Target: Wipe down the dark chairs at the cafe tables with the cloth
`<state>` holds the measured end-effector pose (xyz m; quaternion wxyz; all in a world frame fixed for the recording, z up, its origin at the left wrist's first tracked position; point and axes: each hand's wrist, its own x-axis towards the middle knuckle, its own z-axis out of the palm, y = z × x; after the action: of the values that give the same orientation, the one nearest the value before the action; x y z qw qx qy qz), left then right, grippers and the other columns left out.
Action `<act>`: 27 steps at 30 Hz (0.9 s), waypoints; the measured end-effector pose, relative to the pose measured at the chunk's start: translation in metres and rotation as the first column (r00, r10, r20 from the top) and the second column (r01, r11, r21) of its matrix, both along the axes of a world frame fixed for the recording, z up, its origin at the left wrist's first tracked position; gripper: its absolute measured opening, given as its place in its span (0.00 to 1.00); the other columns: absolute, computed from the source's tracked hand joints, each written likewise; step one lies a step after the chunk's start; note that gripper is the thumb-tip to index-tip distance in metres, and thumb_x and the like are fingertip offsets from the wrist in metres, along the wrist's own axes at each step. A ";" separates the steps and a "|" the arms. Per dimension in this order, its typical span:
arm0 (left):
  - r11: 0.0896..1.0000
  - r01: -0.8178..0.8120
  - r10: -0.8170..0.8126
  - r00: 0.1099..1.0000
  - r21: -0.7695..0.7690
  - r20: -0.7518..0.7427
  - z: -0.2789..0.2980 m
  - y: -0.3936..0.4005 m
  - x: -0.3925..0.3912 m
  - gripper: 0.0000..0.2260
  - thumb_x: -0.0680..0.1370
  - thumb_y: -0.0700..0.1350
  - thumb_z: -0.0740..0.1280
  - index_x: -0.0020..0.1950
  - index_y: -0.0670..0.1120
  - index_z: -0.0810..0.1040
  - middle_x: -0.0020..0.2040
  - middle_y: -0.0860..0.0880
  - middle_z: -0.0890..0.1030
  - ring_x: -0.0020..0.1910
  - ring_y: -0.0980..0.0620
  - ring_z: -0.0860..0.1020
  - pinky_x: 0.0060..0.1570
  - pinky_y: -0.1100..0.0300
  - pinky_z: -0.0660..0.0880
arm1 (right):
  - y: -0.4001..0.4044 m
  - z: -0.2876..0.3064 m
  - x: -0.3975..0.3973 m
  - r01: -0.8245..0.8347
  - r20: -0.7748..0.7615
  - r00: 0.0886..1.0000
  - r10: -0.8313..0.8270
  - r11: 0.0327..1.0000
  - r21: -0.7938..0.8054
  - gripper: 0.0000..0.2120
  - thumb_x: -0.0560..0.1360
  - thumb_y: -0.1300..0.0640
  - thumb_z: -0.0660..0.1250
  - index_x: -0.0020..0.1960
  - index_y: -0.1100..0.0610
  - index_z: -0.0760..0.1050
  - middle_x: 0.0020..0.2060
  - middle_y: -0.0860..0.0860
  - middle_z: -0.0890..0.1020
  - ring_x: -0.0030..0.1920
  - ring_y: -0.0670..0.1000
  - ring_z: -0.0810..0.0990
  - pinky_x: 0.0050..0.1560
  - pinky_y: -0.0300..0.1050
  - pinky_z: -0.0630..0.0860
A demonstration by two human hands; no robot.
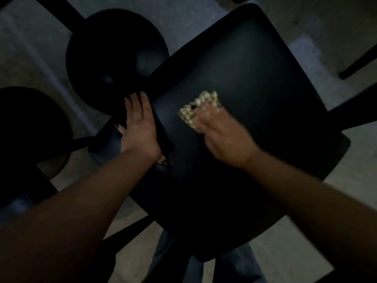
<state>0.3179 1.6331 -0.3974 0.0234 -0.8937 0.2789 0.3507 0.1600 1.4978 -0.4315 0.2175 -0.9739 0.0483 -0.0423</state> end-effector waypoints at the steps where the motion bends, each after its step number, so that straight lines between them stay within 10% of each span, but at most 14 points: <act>1: 1.000 0.004 -0.004 1.000 -0.003 -0.002 0.000 0.001 0.001 0.63 0.61 0.35 0.80 0.78 0.46 0.34 0.79 0.47 0.36 0.78 0.48 0.36 0.71 0.36 0.53 | -0.024 -0.003 -0.003 -0.001 0.025 1.000 0.001 1.000 -0.022 0.19 0.73 0.68 0.58 0.63 0.68 0.74 0.64 0.66 0.74 0.66 0.69 0.70 0.67 0.67 0.64; 3: 1.000 0.029 -0.029 0.999 0.000 0.012 0.001 0.003 0.001 0.62 0.63 0.35 0.79 0.78 0.46 0.34 0.79 0.47 0.36 0.78 0.48 0.37 0.71 0.36 0.54 | -0.068 -0.005 -0.011 0.272 -0.019 0.962 -0.272 0.962 0.016 0.22 0.73 0.67 0.55 0.66 0.67 0.71 0.67 0.66 0.71 0.69 0.67 0.67 0.73 0.61 0.58; 8: 0.996 0.089 -0.089 0.995 0.005 0.046 0.001 0.007 0.005 0.62 0.63 0.37 0.80 0.78 0.47 0.34 0.79 0.47 0.36 0.78 0.48 0.38 0.71 0.39 0.58 | -0.042 -0.006 0.021 0.878 -0.053 0.478 -0.877 0.478 0.019 0.29 0.70 0.62 0.51 0.70 0.68 0.66 0.71 0.68 0.63 0.72 0.67 0.59 0.74 0.59 0.53; 15: 0.997 0.057 -0.058 0.998 0.057 0.007 0.005 -0.004 0.001 0.66 0.59 0.40 0.83 0.78 0.44 0.33 0.79 0.44 0.36 0.78 0.45 0.37 0.70 0.33 0.55 | 0.095 0.013 0.000 0.172 -0.141 0.979 -0.148 0.969 0.178 0.25 0.70 0.66 0.61 0.66 0.71 0.70 0.68 0.67 0.69 0.71 0.69 0.62 0.71 0.65 0.58; 22: 0.998 0.059 -0.061 0.997 0.034 0.043 0.000 0.001 0.002 0.66 0.58 0.38 0.82 0.78 0.46 0.34 0.79 0.45 0.36 0.78 0.46 0.38 0.70 0.34 0.56 | -0.028 0.023 -0.043 0.556 -0.124 0.831 -0.542 0.820 0.135 0.24 0.71 0.71 0.60 0.67 0.70 0.69 0.68 0.67 0.68 0.70 0.65 0.65 0.74 0.51 0.57; 27: 0.997 0.061 -0.063 0.997 0.039 0.053 0.000 0.001 0.002 0.68 0.57 0.39 0.84 0.78 0.46 0.35 0.79 0.45 0.37 0.78 0.46 0.39 0.70 0.34 0.56 | -0.005 0.007 -0.023 0.656 -0.090 0.753 -0.651 0.754 0.028 0.25 0.71 0.70 0.60 0.68 0.70 0.67 0.68 0.69 0.66 0.70 0.70 0.62 0.73 0.62 0.56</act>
<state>0.3203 1.6339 -0.3973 0.0587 -0.8931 0.2992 0.3308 0.1369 1.4933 -0.4245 0.2149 -0.8900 0.3946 -0.0779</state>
